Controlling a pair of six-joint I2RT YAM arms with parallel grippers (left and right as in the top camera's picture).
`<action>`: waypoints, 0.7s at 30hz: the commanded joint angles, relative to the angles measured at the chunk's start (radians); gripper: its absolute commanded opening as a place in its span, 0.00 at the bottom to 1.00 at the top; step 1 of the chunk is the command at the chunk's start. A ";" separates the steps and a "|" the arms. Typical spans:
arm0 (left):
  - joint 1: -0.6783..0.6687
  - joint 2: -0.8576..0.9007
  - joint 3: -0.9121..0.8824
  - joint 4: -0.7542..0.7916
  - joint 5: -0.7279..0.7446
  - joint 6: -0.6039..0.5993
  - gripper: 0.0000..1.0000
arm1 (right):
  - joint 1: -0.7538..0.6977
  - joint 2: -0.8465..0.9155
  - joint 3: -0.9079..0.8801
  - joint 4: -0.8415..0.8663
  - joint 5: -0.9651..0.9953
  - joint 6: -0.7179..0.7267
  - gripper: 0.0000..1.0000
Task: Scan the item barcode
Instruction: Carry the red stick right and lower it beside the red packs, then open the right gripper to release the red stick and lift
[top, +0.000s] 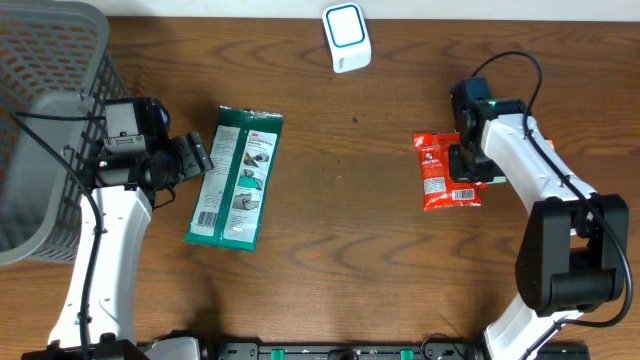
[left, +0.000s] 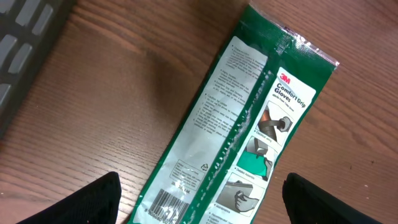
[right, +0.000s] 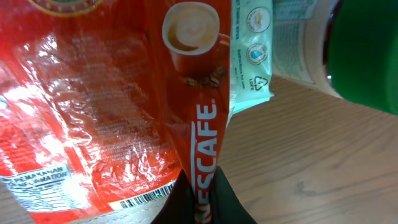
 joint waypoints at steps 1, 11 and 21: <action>0.002 0.000 0.006 -0.002 -0.010 0.021 0.84 | -0.002 -0.009 -0.039 0.046 0.018 -0.075 0.12; 0.002 0.000 0.006 -0.002 -0.010 0.021 0.84 | -0.002 -0.009 -0.064 0.087 0.029 -0.085 0.49; 0.002 0.000 0.006 -0.002 -0.010 0.021 0.84 | 0.002 -0.053 -0.023 0.043 0.005 -0.051 0.58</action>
